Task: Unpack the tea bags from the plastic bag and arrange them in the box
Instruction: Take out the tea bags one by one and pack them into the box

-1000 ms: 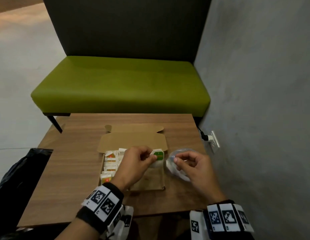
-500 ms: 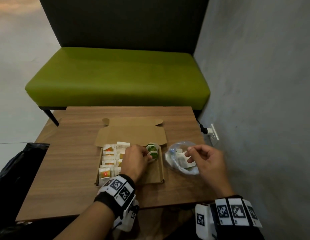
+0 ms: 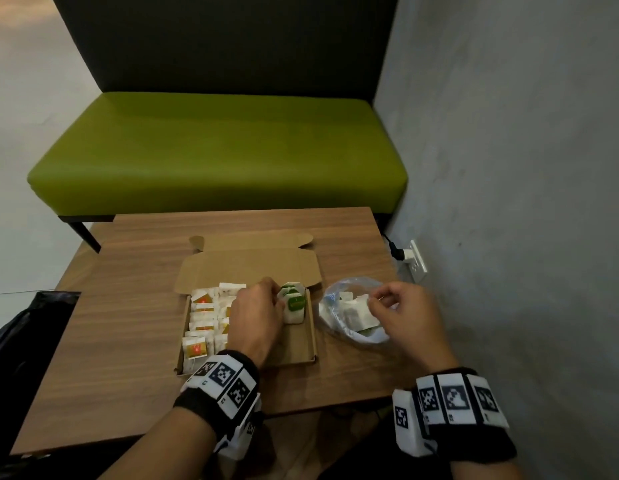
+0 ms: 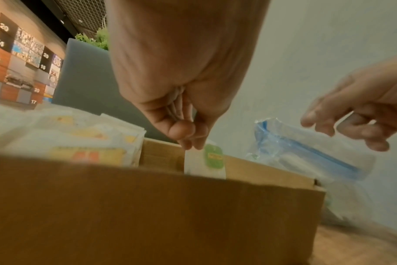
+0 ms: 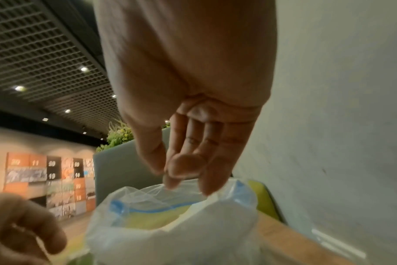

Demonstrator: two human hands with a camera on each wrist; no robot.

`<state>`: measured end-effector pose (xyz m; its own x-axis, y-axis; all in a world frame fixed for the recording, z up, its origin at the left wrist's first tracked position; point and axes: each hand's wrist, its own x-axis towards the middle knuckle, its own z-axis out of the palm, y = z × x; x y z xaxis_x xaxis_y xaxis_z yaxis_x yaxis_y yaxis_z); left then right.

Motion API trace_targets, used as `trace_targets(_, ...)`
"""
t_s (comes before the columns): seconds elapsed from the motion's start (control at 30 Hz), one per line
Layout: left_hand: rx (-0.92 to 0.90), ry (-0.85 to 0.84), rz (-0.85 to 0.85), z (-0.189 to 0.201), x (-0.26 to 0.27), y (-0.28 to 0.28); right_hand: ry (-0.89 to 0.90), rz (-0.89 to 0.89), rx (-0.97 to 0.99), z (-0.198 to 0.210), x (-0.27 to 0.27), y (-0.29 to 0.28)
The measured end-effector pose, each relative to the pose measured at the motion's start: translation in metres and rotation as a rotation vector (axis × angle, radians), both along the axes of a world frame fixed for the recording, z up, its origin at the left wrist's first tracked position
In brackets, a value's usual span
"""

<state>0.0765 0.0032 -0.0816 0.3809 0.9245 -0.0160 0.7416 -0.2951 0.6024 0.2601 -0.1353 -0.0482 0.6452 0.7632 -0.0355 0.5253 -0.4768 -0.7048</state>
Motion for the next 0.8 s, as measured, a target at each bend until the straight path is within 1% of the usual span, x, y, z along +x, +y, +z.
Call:
trace_targets(0.07, 0.057, -0.027, -0.009, 0.008, 0.003, -0.004, -0.105, 0.072, -0.203, 0.0, 0.001, 0.008)
trace_targets(0.1, 0.09, -0.055, -0.029, 0.013, 0.005, -0.008, -0.152, 0.09, -0.274, -0.001, 0.0, 0.012)
trace_targets(0.17, 0.139, -0.111, -0.139, 0.024, 0.012, -0.02, -0.245, 0.093, -0.362, -0.003, -0.003, 0.02)
trace_targets(0.23, 0.146, -0.13, -0.328, 0.03, 0.019, -0.032, -0.315, 0.084, -0.397, -0.003, -0.008, 0.025)
trace_targets(0.3, 0.172, -0.072, -0.475, 0.032, 0.025, -0.038, -0.381, 0.095, -0.43, 0.0, -0.013, 0.025)
trace_targets(0.37, 0.158, -0.008, -0.526, 0.033, 0.029, -0.04, -0.453, 0.129, -0.446, 0.001, -0.019, 0.025)
trace_targets(0.43, 0.131, 0.023, -0.546, 0.032, 0.031, -0.04, -0.497, 0.153, -0.424, -0.002, -0.021, 0.024)
trace_targets(0.57, 0.115, 0.016, -0.547, 0.027, 0.029, -0.038, -0.512, 0.133, -0.432, -0.008, -0.022, 0.022)
trace_targets(0.67, 0.08, 0.021, -0.543, 0.025, 0.029, -0.036, -0.476, 0.106, -0.381, -0.013, -0.022, 0.018)
trace_targets(0.73, 0.058, 0.017, -0.54, 0.025, 0.029, -0.035, -0.404, 0.056, -0.318, -0.014, -0.02, 0.011)
trace_targets(0.8, 0.028, 0.003, -0.532, 0.025, 0.029, -0.034, -0.259, -0.013, -0.2, -0.013, -0.017, 0.0)
